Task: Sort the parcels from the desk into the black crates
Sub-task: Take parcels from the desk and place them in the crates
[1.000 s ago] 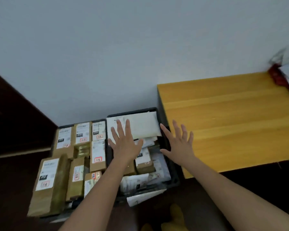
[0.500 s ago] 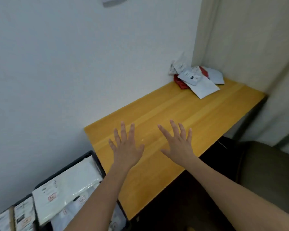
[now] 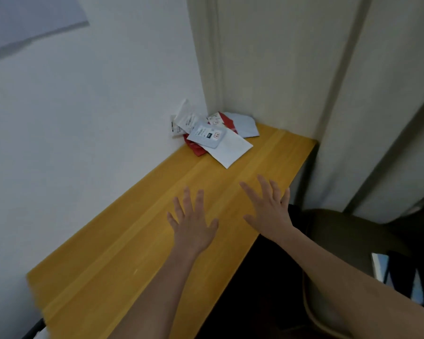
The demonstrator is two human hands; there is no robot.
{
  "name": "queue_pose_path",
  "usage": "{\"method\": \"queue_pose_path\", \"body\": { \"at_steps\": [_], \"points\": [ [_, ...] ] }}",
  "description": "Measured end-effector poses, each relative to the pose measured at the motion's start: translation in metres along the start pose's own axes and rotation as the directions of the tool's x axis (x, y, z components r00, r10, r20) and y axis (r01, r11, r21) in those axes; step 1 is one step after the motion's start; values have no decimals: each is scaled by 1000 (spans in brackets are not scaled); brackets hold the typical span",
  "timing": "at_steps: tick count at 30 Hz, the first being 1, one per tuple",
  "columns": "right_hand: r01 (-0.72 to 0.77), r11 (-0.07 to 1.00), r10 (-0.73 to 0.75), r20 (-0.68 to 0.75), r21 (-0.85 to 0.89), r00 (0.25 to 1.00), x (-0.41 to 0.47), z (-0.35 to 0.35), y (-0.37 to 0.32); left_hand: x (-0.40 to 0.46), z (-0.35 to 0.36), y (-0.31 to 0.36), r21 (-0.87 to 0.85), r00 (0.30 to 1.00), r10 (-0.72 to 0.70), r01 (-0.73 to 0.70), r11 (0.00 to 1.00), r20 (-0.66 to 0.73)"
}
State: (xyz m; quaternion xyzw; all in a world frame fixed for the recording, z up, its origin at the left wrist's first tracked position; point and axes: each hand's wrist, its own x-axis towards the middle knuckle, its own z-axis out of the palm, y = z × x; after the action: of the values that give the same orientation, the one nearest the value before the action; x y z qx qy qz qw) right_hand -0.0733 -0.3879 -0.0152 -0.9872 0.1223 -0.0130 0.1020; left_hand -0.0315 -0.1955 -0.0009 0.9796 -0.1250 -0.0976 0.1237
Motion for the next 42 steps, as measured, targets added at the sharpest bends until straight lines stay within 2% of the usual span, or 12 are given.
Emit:
{"method": "queue_pose_path", "body": {
  "at_steps": [7,12,16,23,30,34,38,42],
  "points": [
    [-81,996,77,100,35,992,58,25,28,86,10,-2,43,997,-1,-3,999,82],
    [-153,988,151,105,15,983,125,18,39,162,6,5,7,997,17,-18,1000,73],
    [-152,988,150,95,14,984,179,12,42,211,-1,11,-12,998,39,-38,999,44],
    [-23,998,34,189,-62,981,252,40,42,268,23,2,-50,997,-29,33,998,66],
    [153,986,-124,318,-69,940,364,80,40,317,53,-36,19,940,-289,291,957,179],
    [254,967,-234,345,-13,909,432,101,40,357,63,-20,7,900,-376,384,923,218],
    [278,960,-272,378,41,885,489,114,49,401,71,9,-64,894,-386,409,910,228],
    [203,968,-246,380,151,892,538,127,51,421,76,18,-104,878,-408,443,890,250]
  ]
}}
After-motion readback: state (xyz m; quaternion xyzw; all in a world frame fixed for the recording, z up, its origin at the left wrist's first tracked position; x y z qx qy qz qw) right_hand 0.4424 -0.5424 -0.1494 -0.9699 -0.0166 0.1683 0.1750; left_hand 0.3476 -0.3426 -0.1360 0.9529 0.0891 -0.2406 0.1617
